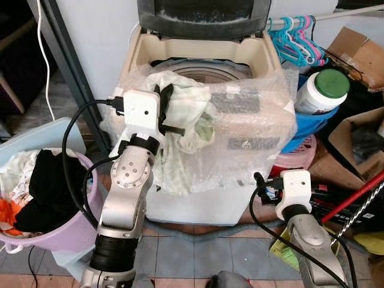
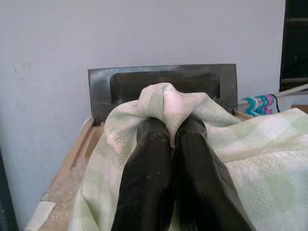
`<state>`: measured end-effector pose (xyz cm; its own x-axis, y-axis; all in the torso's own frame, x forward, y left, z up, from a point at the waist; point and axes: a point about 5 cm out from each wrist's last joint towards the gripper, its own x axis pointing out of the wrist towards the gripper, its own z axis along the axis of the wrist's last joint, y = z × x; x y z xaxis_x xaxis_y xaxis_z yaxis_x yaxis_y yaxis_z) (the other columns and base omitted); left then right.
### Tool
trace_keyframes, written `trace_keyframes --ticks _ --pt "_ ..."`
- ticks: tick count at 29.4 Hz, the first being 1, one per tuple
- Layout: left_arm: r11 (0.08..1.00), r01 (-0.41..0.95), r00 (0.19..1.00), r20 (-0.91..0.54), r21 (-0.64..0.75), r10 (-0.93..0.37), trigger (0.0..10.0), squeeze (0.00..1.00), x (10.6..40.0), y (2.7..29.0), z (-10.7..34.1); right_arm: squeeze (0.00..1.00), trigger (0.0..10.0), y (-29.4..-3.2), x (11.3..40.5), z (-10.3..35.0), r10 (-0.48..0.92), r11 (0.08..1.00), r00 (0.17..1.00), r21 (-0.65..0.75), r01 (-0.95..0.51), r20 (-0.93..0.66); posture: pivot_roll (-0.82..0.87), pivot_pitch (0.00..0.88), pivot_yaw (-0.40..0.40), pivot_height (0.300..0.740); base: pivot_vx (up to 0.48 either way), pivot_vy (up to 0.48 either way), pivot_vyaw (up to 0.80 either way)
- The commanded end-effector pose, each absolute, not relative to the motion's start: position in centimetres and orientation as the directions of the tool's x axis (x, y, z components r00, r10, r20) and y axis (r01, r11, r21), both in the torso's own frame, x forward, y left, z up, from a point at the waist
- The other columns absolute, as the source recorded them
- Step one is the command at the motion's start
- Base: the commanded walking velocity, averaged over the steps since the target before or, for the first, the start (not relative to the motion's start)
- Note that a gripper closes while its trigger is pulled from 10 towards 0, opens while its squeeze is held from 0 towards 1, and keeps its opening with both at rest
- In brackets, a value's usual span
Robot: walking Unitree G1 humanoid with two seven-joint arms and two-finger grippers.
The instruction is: Clothes washing
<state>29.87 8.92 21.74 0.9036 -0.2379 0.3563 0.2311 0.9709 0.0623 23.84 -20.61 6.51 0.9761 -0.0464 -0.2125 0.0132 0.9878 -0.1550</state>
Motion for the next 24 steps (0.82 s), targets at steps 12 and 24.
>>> trace_keyframes --ticks 12,24 --pt "0.969 0.239 0.864 0.440 0.070 -0.245 10.0 0.00 33.3 9.7 25.7 0.00 10.0 -18.8 23.5 5.0 0.121 0.987 0.935 -0.056 -0.148 -0.335 0.00 0.043 -0.006 0.740 0.423 0.000 0.00" --pt "0.924 0.355 0.735 0.569 0.140 -0.369 10.0 0.00 37.4 6.0 32.3 0.00 10.0 -18.9 23.4 5.4 0.122 0.986 0.937 -0.066 -0.151 -0.326 -0.04 0.046 -0.013 0.740 0.134 0.000 0.00"
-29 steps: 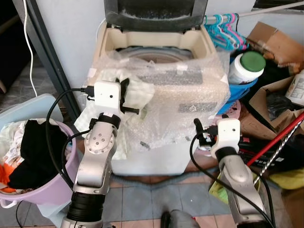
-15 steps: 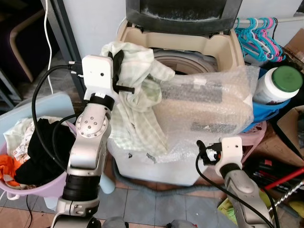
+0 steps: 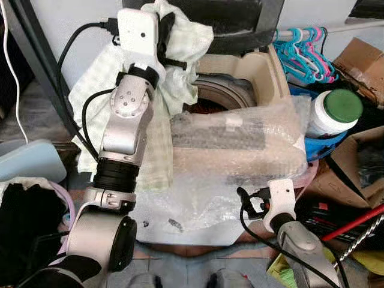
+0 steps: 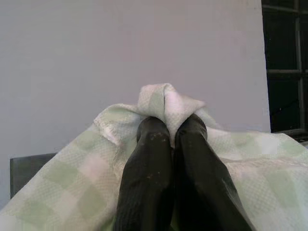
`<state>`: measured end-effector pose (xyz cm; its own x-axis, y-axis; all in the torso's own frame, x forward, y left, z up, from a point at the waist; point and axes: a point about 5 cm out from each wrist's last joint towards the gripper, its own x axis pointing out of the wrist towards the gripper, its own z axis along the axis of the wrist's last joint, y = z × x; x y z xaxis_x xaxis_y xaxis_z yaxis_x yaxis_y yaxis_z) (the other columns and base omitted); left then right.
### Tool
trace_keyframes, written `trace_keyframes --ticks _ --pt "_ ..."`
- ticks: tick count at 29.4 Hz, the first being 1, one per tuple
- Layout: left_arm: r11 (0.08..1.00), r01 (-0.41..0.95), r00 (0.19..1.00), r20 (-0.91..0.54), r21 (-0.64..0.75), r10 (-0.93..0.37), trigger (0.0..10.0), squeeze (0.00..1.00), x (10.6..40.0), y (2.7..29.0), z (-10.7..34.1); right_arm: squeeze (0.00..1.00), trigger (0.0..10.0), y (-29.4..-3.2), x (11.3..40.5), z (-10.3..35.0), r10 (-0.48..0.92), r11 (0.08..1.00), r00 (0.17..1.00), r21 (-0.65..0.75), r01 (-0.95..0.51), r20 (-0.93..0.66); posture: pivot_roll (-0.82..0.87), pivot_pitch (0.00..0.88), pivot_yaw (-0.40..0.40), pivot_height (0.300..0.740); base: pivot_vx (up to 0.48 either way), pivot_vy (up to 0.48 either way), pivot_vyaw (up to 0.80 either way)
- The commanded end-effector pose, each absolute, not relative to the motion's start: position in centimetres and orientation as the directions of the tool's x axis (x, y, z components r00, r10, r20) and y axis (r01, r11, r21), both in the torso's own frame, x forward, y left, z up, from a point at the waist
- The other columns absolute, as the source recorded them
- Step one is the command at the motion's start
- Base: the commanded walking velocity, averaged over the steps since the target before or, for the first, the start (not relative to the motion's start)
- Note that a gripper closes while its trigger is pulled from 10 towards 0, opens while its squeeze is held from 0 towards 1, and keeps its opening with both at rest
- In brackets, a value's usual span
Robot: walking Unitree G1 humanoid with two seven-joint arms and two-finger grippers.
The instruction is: Clothes washing
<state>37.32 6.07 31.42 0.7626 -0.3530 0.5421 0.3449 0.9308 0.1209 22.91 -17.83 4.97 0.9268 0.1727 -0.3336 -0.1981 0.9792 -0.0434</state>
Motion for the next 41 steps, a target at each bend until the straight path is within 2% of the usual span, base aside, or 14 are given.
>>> trace_keyframes --ticks 1,5,9,12,13,14,17,24,29,34,35,36,38,41 --pt "0.896 0.407 0.710 0.557 0.175 -0.431 10.0 0.00 37.7 4.6 32.8 0.00 10.0 -18.9 23.3 5.5 0.122 0.986 0.938 -0.070 -0.153 -0.325 -0.04 0.046 -0.012 0.740 0.000 0.000 0.00" --pt "0.816 0.517 0.671 0.470 0.257 -0.574 10.0 0.00 37.6 1.3 31.6 0.00 10.0 -18.8 23.2 5.6 0.121 0.985 0.939 -0.080 -0.155 -0.323 -0.06 0.046 -0.007 0.740 0.000 0.000 0.00" --pt "0.820 0.495 0.704 0.421 0.288 -0.572 10.0 0.00 37.8 0.7 29.5 0.00 10.0 -18.9 22.9 5.6 0.116 0.985 0.939 -0.081 -0.150 -0.323 -0.08 0.060 -0.009 0.740 0.000 0.000 0.00" --pt "0.855 0.429 0.773 0.371 0.291 -0.514 10.0 0.00 38.6 1.9 27.1 0.00 10.0 -19.1 22.4 5.8 0.114 0.986 0.939 -0.078 -0.147 -0.325 -0.07 0.078 -0.023 0.740 0.000 0.000 0.00" --pt "0.855 0.429 0.773 0.371 0.291 -0.514 10.0 0.00 38.6 1.9 27.1 0.00 10.0 -19.1 22.4 5.8 0.114 0.986 0.939 -0.078 -0.147 -0.325 -0.07 0.078 -0.023 0.740 0.000 0.000 0.00" --pt "0.885 0.375 0.826 0.334 0.275 -0.453 10.0 0.00 39.2 3.4 25.8 0.00 10.0 -19.2 22.2 5.9 0.120 0.985 0.936 -0.080 -0.155 -0.332 -0.07 0.085 -0.032 0.740 0.000 0.000 0.00" --pt "0.928 0.290 0.893 0.281 0.235 -0.351 10.0 0.00 40.1 5.9 24.3 0.00 10.0 -19.2 22.3 5.9 0.134 0.981 0.931 -0.085 -0.173 -0.339 -0.06 0.096 -0.047 0.740 0.000 0.000 0.00" --pt "0.963 0.131 0.968 0.181 0.234 -0.176 10.0 0.00 41.2 9.6 22.7 0.00 10.0 -18.9 22.5 6.1 0.163 0.975 0.924 -0.088 -0.205 -0.347 -0.05 0.116 -0.072 0.740 0.000 0.000 0.00" --pt "0.982 0.088 0.973 0.195 0.168 -0.121 10.0 0.00 41.5 9.8 23.3 0.00 10.0 -18.9 22.3 6.2 0.175 0.972 0.920 -0.087 -0.218 -0.351 -0.06 0.123 -0.086 0.740 0.000 0.000 0.00" --pt "0.984 0.131 0.967 0.201 0.125 -0.154 10.0 0.00 41.7 8.5 24.4 0.00 10.0 -19.0 22.1 6.4 0.186 0.968 0.916 -0.096 -0.233 -0.355 -0.08 0.131 -0.089 0.740 0.000 0.000 0.00" --pt "0.959 0.217 0.971 0.061 0.183 -0.231 10.0 0.27 41.7 7.3 22.9 0.00 10.0 -19.1 21.9 6.4 0.181 0.968 0.916 -0.099 -0.231 -0.358 -0.09 0.136 -0.084 0.740 0.000 0.000 0.00" --pt "0.949 0.256 0.966 -0.005 0.183 -0.260 10.0 1.00 41.5 6.8 22.1 0.00 10.0 -19.2 21.9 6.4 0.178 0.969 0.917 -0.100 -0.227 -0.358 -0.09 0.136 -0.083 0.740 0.000 0.000 0.00" --pt "0.945 0.287 0.958 -0.043 0.156 -0.284 10.0 1.00 41.3 6.3 21.3 0.00 10.0 -19.3 21.7 6.4 0.170 0.970 0.917 -0.102 -0.220 -0.359 -0.09 0.137 -0.080 0.740 0.000 0.000 0.00" --pt "0.950 0.199 0.978 0.007 0.242 -0.207 10.0 1.00 41.5 7.0 21.6 0.00 10.0 -19.3 21.6 6.5 0.171 0.970 0.918 -0.101 -0.220 -0.359 -0.09 0.140 -0.079 0.740 0.000 0.000 0.00"
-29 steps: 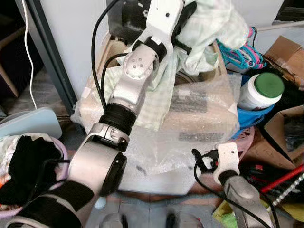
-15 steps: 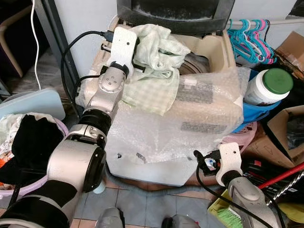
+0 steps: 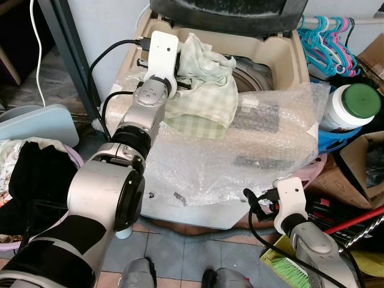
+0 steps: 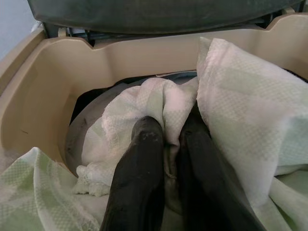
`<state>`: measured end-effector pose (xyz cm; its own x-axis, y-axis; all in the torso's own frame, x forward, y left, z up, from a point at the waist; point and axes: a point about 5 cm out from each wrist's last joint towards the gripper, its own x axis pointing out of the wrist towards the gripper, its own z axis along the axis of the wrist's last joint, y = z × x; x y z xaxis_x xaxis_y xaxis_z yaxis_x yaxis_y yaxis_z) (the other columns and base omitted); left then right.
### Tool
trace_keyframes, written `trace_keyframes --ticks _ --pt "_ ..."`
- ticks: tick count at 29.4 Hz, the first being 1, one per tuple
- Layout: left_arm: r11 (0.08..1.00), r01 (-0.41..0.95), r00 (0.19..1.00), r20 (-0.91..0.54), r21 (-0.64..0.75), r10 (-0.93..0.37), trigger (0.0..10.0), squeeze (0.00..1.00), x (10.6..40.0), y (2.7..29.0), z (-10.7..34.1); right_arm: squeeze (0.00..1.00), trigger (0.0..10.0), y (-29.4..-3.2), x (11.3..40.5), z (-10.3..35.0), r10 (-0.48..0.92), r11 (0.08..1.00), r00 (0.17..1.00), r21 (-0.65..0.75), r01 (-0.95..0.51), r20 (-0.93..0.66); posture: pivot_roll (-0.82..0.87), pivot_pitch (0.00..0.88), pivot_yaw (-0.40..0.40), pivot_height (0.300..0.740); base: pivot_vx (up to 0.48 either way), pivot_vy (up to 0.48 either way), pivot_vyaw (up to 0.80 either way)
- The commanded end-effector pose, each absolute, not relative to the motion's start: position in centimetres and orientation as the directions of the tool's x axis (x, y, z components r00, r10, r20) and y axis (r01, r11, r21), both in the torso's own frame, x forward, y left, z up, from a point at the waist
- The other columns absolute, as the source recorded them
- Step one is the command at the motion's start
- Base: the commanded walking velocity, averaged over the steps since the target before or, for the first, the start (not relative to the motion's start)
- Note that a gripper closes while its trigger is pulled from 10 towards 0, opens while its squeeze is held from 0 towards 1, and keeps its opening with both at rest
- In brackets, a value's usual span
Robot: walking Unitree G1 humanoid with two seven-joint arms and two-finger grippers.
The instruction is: Clothes washing
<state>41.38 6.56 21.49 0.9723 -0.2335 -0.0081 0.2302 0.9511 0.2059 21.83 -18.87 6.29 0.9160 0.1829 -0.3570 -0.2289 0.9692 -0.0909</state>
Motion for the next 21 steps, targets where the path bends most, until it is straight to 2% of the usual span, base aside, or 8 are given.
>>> trace_keyframes --ticks 1,3,4,8,12,14,17,21 --pt "0.950 0.155 0.981 0.068 0.272 -0.180 10.0 1.00 41.5 7.3 22.3 0.00 10.0 -19.3 21.6 6.5 0.172 0.970 0.918 -0.099 -0.220 -0.357 -0.09 0.140 -0.080 0.740 0.000 0.000 0.00" --pt "0.949 0.096 0.972 0.175 0.301 -0.155 10.0 1.00 41.5 7.6 23.7 0.00 10.0 -19.3 21.6 6.4 0.175 0.970 0.918 -0.098 -0.223 -0.357 -0.08 0.139 -0.083 0.740 0.000 0.000 0.00" --pt "0.934 0.044 0.936 0.311 0.354 -0.162 10.0 1.00 41.3 7.4 25.5 0.00 10.0 -19.2 21.6 6.4 0.182 0.968 0.915 -0.097 -0.231 -0.360 -0.08 0.137 -0.083 0.740 0.000 0.000 0.00" --pt "0.892 -0.003 0.870 0.441 0.451 -0.220 10.0 1.00 40.5 7.0 26.5 0.00 10.0 -18.9 21.8 6.3 0.198 0.964 0.911 -0.095 -0.247 -0.361 -0.06 0.130 -0.083 0.740 0.000 0.000 0.00" --pt "0.887 -0.062 0.816 0.534 0.458 -0.219 10.0 1.00 39.7 7.2 26.9 0.00 10.0 -18.6 22.0 6.2 0.207 0.963 0.910 -0.090 -0.254 -0.360 -0.05 0.129 -0.080 0.740 0.000 0.000 0.00" --pt "0.913 -0.087 0.791 0.584 0.398 -0.179 10.0 1.00 39.0 7.7 27.0 0.00 10.0 -18.5 22.0 6.2 0.210 0.963 0.910 -0.086 -0.256 -0.359 -0.04 0.126 -0.073 0.740 0.000 0.000 0.00" --pt "0.964 -0.121 0.745 0.663 0.238 -0.070 10.0 1.00 36.3 9.2 26.4 0.00 10.0 -18.4 22.0 6.1 0.211 0.964 0.911 -0.080 -0.255 -0.355 -0.03 0.119 -0.067 0.740 0.000 0.000 0.00" --pt "0.971 -0.169 0.746 0.666 0.172 0.012 10.0 1.00 34.5 10.7 25.7 0.00 10.0 -18.5 22.1 6.0 0.212 0.964 0.912 -0.078 -0.254 -0.350 -0.01 0.113 -0.063 0.740 0.000 0.000 0.00"
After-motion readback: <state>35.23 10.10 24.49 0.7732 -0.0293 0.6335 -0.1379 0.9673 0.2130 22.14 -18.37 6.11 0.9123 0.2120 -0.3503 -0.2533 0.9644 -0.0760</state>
